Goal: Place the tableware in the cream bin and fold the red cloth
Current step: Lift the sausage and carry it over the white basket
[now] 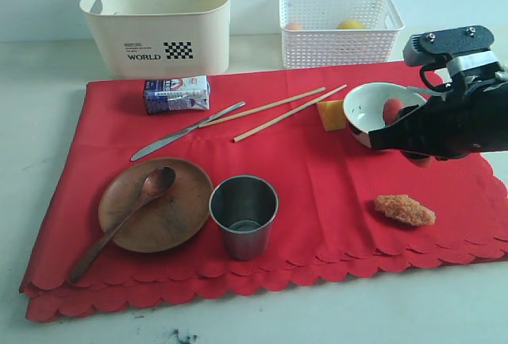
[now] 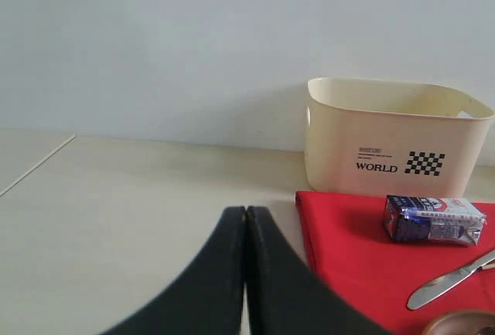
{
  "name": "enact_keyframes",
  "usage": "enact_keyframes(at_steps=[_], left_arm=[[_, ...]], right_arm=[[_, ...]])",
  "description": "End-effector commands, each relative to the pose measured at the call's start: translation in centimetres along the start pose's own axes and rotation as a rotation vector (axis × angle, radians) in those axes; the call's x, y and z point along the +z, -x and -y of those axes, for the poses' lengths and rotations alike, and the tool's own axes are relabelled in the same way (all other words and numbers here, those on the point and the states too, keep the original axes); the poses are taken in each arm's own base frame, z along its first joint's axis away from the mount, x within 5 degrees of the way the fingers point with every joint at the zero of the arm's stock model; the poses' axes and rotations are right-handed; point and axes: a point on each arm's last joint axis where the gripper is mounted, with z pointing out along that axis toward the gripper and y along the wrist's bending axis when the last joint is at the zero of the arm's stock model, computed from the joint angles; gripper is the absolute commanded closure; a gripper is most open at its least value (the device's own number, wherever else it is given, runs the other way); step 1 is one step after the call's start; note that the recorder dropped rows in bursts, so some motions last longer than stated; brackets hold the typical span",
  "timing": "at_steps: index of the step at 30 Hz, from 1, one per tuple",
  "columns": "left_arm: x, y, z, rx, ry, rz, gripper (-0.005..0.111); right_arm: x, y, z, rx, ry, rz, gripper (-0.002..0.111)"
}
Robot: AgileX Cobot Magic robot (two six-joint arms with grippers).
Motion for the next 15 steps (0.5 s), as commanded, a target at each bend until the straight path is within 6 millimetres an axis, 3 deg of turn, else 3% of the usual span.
enact_keyframes(at_steps=[1, 7, 15], left_arm=[[0.0, 0.0, 0.0, 0.001, -0.007, 0.007, 0.104], [0.0, 0.0, 0.0, 0.001, -0.007, 0.007, 0.104], [0.0, 0.0, 0.0, 0.001, -0.007, 0.007, 0.104]], right_arm=[[-0.5, 0.4, -0.3, 0.010, 0.014, 0.020, 0.108], [-0.5, 0.7, -0.4, 0.028, 0.023, 0.029, 0.108], [-0.9, 2.6, -0.5, 0.032, 0.031, 0.083, 0.108]])
